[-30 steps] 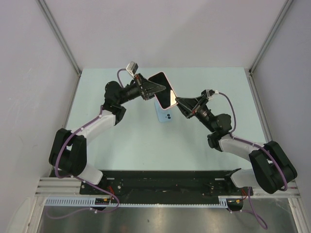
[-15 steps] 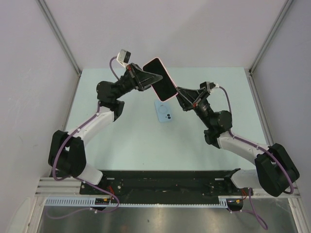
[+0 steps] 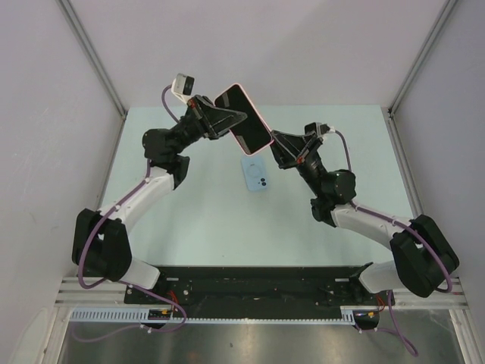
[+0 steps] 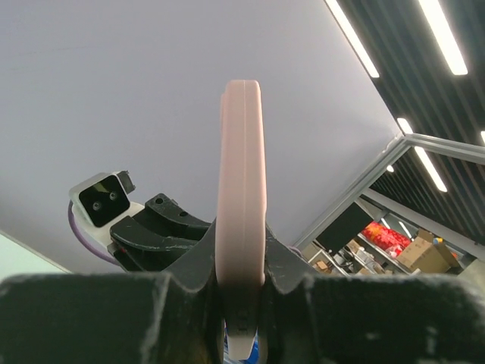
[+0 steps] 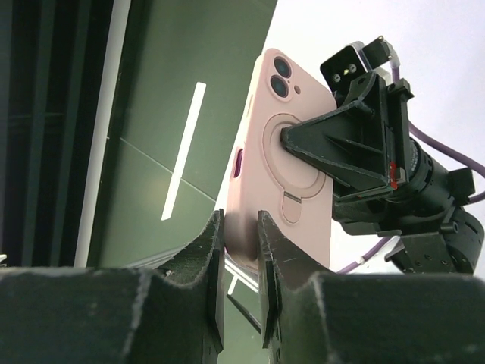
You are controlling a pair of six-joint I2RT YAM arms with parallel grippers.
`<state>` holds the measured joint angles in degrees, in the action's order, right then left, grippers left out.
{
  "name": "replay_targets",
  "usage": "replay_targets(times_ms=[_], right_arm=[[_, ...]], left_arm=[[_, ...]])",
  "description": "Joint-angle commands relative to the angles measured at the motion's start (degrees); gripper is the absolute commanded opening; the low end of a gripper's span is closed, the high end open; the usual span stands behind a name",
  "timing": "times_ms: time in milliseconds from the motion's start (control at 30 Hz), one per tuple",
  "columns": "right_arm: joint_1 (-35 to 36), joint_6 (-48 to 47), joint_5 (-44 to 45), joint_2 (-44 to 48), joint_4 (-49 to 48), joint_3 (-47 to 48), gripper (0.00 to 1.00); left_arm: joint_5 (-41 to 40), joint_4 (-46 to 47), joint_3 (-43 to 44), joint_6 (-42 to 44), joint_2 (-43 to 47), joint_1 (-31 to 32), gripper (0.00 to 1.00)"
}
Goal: Take the phone out of the phone case
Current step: Remove the phone case from the phone.
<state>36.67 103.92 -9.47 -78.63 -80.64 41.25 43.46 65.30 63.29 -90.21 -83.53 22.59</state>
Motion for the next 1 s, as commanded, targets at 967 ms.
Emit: replay_targets(times_ms=[967], right_arm=[[3.1,-45.5,6.1,7.6,52.9,7.6,0.00]], left_arm=[[-3.1,17.2,5.4,-15.9,6.1,1.6,0.00]])
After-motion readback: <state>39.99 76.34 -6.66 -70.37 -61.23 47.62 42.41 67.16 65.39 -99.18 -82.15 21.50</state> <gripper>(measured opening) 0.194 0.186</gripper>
